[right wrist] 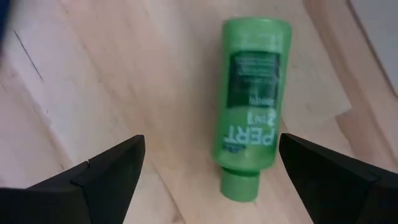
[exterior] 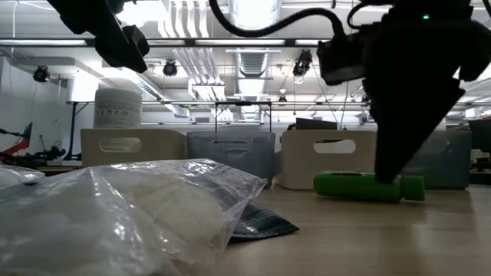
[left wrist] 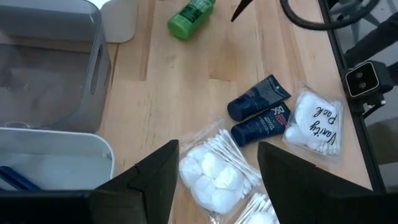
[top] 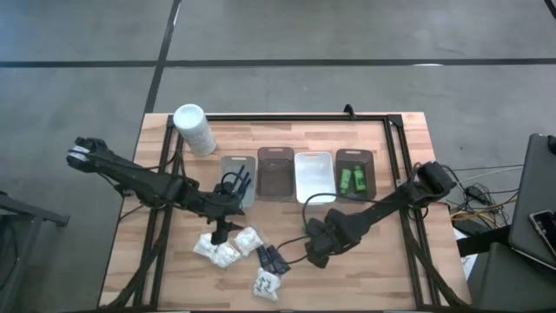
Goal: Pick & Place Travel size toiletries
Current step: Put the green shampoo bottle into the right black bin
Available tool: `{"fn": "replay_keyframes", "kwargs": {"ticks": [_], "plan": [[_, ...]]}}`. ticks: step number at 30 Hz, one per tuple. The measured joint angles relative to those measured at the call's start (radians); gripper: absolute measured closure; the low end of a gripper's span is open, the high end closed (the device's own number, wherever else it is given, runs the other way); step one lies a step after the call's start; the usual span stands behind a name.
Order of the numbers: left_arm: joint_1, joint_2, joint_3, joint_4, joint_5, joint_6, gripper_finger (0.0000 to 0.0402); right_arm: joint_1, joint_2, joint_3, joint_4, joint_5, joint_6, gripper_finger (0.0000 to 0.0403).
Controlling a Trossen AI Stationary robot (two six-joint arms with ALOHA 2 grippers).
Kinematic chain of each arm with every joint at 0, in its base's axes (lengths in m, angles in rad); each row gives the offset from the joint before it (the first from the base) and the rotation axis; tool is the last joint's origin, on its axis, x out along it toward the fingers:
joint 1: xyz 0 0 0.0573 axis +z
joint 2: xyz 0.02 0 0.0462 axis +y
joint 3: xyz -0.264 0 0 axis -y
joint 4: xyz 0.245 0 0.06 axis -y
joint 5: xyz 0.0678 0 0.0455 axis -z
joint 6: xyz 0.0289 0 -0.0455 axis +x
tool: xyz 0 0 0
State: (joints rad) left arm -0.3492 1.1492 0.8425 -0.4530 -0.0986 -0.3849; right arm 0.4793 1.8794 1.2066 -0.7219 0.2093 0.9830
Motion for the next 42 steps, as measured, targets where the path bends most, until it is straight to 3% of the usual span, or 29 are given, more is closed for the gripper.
{"fn": "replay_keyframes", "kwargs": {"ticks": [14,17,21,28,33,42], "plan": [[-0.001,0.000,0.000,0.000,0.001,-0.007,0.0179,-0.007,0.014,-0.004,-0.015,0.020,0.075,0.0035],[0.000,0.000,0.000,0.012,0.000,-0.007,0.0179,-0.025,0.012,-0.004,-0.015,-0.033,0.094,0.0035],[0.000,0.000,0.000,0.084,-0.032,-0.048,0.0179,-0.062,-0.015,0.012,-0.062,-0.142,0.155,0.0035],[0.025,-0.001,0.000,0.289,-0.126,-0.085,0.0179,-0.078,-0.049,0.012,-0.086,-0.135,0.140,0.0035],[0.055,-0.001,0.000,0.311,-0.137,-0.179,0.0179,-0.094,-0.047,-0.001,-0.083,-0.127,0.138,0.0035],[0.063,-0.001,0.000,0.311,-0.137,-0.325,0.0179,-0.101,-0.045,-0.053,0.096,-0.128,0.043,0.0035]]}}
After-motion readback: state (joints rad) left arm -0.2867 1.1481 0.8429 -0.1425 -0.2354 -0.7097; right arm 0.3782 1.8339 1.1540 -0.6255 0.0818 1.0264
